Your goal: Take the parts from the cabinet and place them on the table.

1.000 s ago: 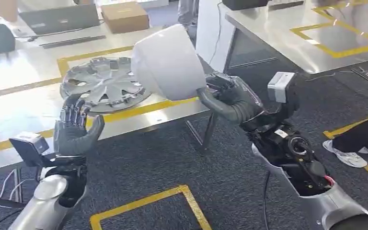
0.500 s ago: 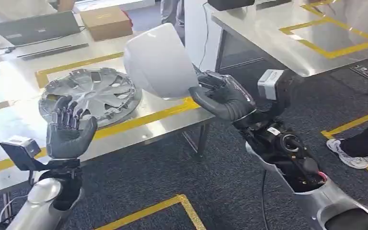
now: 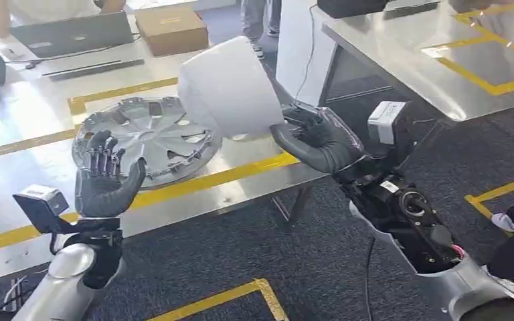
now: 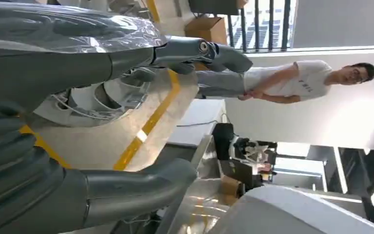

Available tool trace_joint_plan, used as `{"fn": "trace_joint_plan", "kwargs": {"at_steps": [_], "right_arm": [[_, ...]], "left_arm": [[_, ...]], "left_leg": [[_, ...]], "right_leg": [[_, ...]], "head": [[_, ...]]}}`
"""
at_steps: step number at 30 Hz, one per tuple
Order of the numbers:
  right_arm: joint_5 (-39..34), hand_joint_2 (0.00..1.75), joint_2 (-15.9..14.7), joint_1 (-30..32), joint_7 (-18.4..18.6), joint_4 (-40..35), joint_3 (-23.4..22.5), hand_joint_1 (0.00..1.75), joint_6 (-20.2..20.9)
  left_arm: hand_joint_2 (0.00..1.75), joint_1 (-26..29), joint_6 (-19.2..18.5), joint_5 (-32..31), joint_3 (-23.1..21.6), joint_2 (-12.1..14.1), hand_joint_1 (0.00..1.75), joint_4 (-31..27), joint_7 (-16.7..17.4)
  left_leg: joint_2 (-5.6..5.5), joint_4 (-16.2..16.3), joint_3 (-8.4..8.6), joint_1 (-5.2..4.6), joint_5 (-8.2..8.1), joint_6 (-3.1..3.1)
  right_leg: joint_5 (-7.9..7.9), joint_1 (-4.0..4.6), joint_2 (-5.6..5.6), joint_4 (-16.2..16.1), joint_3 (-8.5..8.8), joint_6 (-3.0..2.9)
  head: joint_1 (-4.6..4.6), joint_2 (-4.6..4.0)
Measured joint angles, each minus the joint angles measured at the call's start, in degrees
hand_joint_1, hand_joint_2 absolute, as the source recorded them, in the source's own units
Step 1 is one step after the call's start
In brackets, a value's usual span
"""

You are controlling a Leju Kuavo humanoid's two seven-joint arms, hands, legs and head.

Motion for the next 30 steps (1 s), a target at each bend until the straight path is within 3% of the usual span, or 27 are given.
{"fn": "trace_joint_plan", "kwargs": {"at_steps": [1,2,4,6,7,8,10,11,12,13,14,15,16,17,18,20,21,22,23,24,25,26,27,28,29,30], "right_arm": [[0.11,1.75,0.0,0.04,-0.02,0.07,0.02,1.75,-0.02],[0.26,1.75,0.0,-0.01,0.0,0.07,0.04,1.75,-0.02],[0.59,1.75,0.0,0.19,0.02,0.04,0.11,1.75,-0.02],[0.7,1.75,0.0,0.01,-0.02,0.02,0.13,1.75,-0.02],[0.7,1.75,0.0,0.0,-0.02,0.02,0.07,1.75,-0.06],[0.7,1.75,0.0,-0.06,-0.02,0.02,0.02,1.75,-0.13],[0.72,1.75,0.0,0.0,0.0,0.04,0.15,1.75,0.07],[0.72,1.75,0.02,0.06,0.0,0.07,0.18,1.75,0.11],[0.72,1.75,0.0,0.08,0.0,0.09,0.22,1.75,0.18],[0.72,1.75,0.0,0.06,-0.07,0.09,0.22,1.75,0.2],[0.72,1.75,0.02,0.0,-0.13,0.09,0.22,1.75,0.24],[0.7,1.75,0.0,-0.1,-0.17,0.09,0.22,1.75,0.26],[0.63,1.75,0.0,-0.21,-0.2,0.09,0.22,1.75,0.35],[0.57,1.75,0.0,-0.34,-0.33,0.09,0.2,1.75,0.35],[0.57,1.75,0.0,-0.35,-0.35,0.13,0.22,1.75,0.35],[0.57,1.75,0.0,-0.42,-0.35,0.13,0.22,1.75,0.37],[0.57,1.75,0.0,-0.45,-0.35,0.13,0.2,1.75,0.39],[0.57,1.75,0.0,-0.48,-0.35,0.15,0.15,1.75,0.39],[0.57,1.75,0.0,-0.64,-0.46,0.15,0.13,1.75,0.39],[0.57,1.75,0.0,-0.6,-0.52,0.2,0.13,1.75,0.39],[0.57,1.75,0.0,-0.5,-0.52,0.28,0.13,1.75,0.39],[0.57,1.75,0.0,-0.32,-0.52,0.42,0.22,1.75,0.39],[0.57,1.75,0.0,-0.2,-0.52,0.46,0.24,1.75,0.44],[0.57,1.75,0.0,-0.26,-0.52,0.59,0.24,1.75,0.42],[0.57,1.75,0.0,-0.33,-0.52,0.72,0.24,1.75,0.42],[0.57,1.75,0.0,-0.38,-0.52,0.81,0.24,1.75,0.42]], "left_arm": [[1.75,-0.06,0.0,-0.13,0.0,0.0,0.0,0.02,-0.02],[1.75,-0.27,0.0,-0.17,0.0,0.0,0.0,0.02,0.0],[1.75,-0.17,-0.04,-0.33,0.0,0.0,0.0,0.02,-0.04],[1.75,-0.28,-0.02,-0.35,0.0,0.04,0.0,0.02,-0.04],[1.75,-0.38,-0.02,-0.39,0.0,0.07,0.0,0.02,-0.11],[1.75,-0.46,-0.02,-0.42,0.0,0.11,0.0,0.02,-0.13],[1.75,-0.3,-0.02,-0.5,0.0,0.11,0.0,0.02,-0.15],[1.75,-0.21,0.0,-0.52,0.0,0.13,0.0,0.04,-0.15],[1.75,-0.15,0.0,-0.55,0.0,0.2,0.0,0.07,-0.18],[1.75,-0.16,0.02,-0.57,0.0,0.24,0.0,0.07,-0.18],[1.75,-0.21,0.11,-0.59,0.0,0.26,0.0,0.04,-0.17],[1.75,-0.28,0.26,-0.63,0.0,0.33,0.0,0.04,-0.18],[1.75,-0.4,0.39,-0.72,0.0,0.33,0.0,0.02,-0.17],[1.75,-0.52,0.42,-0.76,0.0,0.31,0.0,0.02,-0.11],[1.75,-0.59,0.44,-0.83,0.0,0.35,0.0,-0.02,-0.15],[1.75,-0.52,0.48,-0.81,0.0,0.44,0.0,-0.02,-0.13],[1.75,-0.55,0.5,-0.81,0.0,0.42,0.0,-0.07,-0.13],[1.75,-0.59,0.5,-0.83,0.0,0.44,0.0,-0.11,-0.18],[1.75,-0.71,0.5,-0.81,0.0,0.44,0.0,-0.09,-0.13],[1.75,-0.69,0.48,-0.83,0.0,0.42,0.0,-0.09,-0.13],[1.75,-0.59,0.48,-0.83,0.0,0.42,0.0,-0.09,-0.13],[1.75,-0.48,0.5,-0.81,0.0,0.44,0.0,-0.09,-0.09],[1.75,-0.44,0.5,-0.81,0.0,0.44,0.0,-0.09,-0.09],[1.75,-0.44,0.5,-0.81,0.0,0.44,0.0,-0.09,-0.07],[1.75,-0.47,0.5,-0.83,0.0,0.46,0.0,-0.07,-0.07],[1.75,-0.48,0.5,-0.83,0.0,0.44,0.0,-0.09,-0.07]], "left_leg": [[-0.08,0.01,-0.02,-0.24,-0.14,-0.26],[-0.2,0.27,-0.38,-0.29,-0.06,-0.45],[-0.33,0.08,-0.61,-0.2,0.24,-1.0],[-0.33,0.7,-0.82,-0.18,-0.45,-1.65],[-0.03,2.78,-1.67,-0.34,-1.82,-1.91],[0.08,6.85,-3.63,-0.2,-3.96,-2.07],[0.33,17.57,-9.04,-0.17,-8.1,-2.29],[0.41,20.42,-10.66,-0.17,-8.6,-2.29],[0.44,20.06,-10.74,-0.18,-7.67,-2.21],[0.52,16.72,-9.17,-0.2,-5.58,-1.98],[0.78,11.18,-6.31,-0.24,-2.94,-1.66],[1.71,4.86,-2.9,-0.37,-0.47,-1.24],[4.0,0.7,-0.91,-0.74,-0.27,-0.79],[3.77,0.35,-0.66,-1.14,-0.16,-0.57],[3.13,0.44,-0.8,-1.13,-0.28,-0.37],[2.07,0.34,-0.79,-1.14,-0.38,-0.01],[1.6,-0.08,-0.35,-0.67,-0.23,0.22],[1.19,-0.17,-0.16,-0.5,-0.26,0.32],[0.82,-0.14,-0.08,-0.34,-0.32,0.57],[0.37,-0.14,-0.06,-0.34,-0.35,0.63],[-0.07,-0.11,-0.07,-0.34,-0.43,0.74],[-0.63,-0.1,-0.07,-0.35,-0.46,0.76],[-1.2,-0.05,-0.02,-0.34,-0.49,0.76],[-1.9,0.02,0.06,-0.29,-0.58,0.64],[-2.6,0.19,0.15,-0.2,-0.68,0.5],[-3.29,0.43,0.31,-0.13,-0.89,0.2]], "right_leg": [[-0.69,0.02,0.8,-1.73,0.96,0.01],[-0.77,0.29,0.77,-2.94,1.61,-0.27],[-0.81,0.46,0.74,-2.42,1.36,-0.82],[-0.42,-0.19,0.24,-3.02,1.93,-1.62],[-0.44,-0.15,0.01,-3.09,2.04,-1.97],[-0.47,-0.1,-0.28,-3.09,2.02,-2.33],[-0.55,0.09,-0.88,-3.07,1.96,-2.46],[-0.59,0.18,-1.2,-3.07,1.98,-2.52],[-0.66,0.27,-1.58,-3.07,2.03,-2.58],[-0.78,0.35,-1.99,-3.07,2.13,-2.61],[-0.92,0.45,-2.34,-3.07,2.31,-2.54],[-1.16,0.51,-2.75,-3.07,2.6,-2.46],[-1.34,0.66,-3.02,-3.09,2.78,-2.29],[-1.63,1.31,-3.27,-2.87,2.58,-1.92],[-1.79,1.12,-3.71,-2.92,2.7,-1.69],[-2.15,1.16,-4.72,-3.04,3.02,-1.17],[-2.63,1.12,-4.96,-2.94,3.09,-0.86],[-3.82,0.82,-3.36,-1.49,2.4,-0.57],[-6.08,0.72,-1.91,2.41,0.81,-0.32],[-8.46,0.61,-1.22,7.86,-1.76,-0.05],[-10.42,0.55,-0.93,13.29,-4.57,0.18],[-11.35,0.47,-0.89,17.09,-6.66,0.39],[-10.4,0.33,-0.89,17.58,-7.42,0.54],[-7.97,0.16,-0.86,15.06,-6.6,0.62],[-4.95,0.02,-0.65,10.45,-4.71,0.6],[-1.34,-0.23,0.33,3.92,-1.95,0.49]], "head": [[-0.02,0.0],[-0.09,0.0],[-0.2,0.0],[-0.48,0.0],[-0.8,0.0],[-1.31,0.0],[-2.12,0.0],[-2.38,0.0],[-2.52,0.0],[-2.62,0.0],[-2.65,0.0],[-2.67,0.0],[-2.73,0.0],[-2.91,0.0],[-2.45,0.0],[-2.45,0.0],[-2.45,0.0],[-2.28,0.0],[-1.82,0.0],[-1.29,0.0],[-0.98,0.0],[-0.88,0.0],[-0.88,0.0],[-0.74,0.0],[-0.61,0.0],[-0.33,0.0]]}}
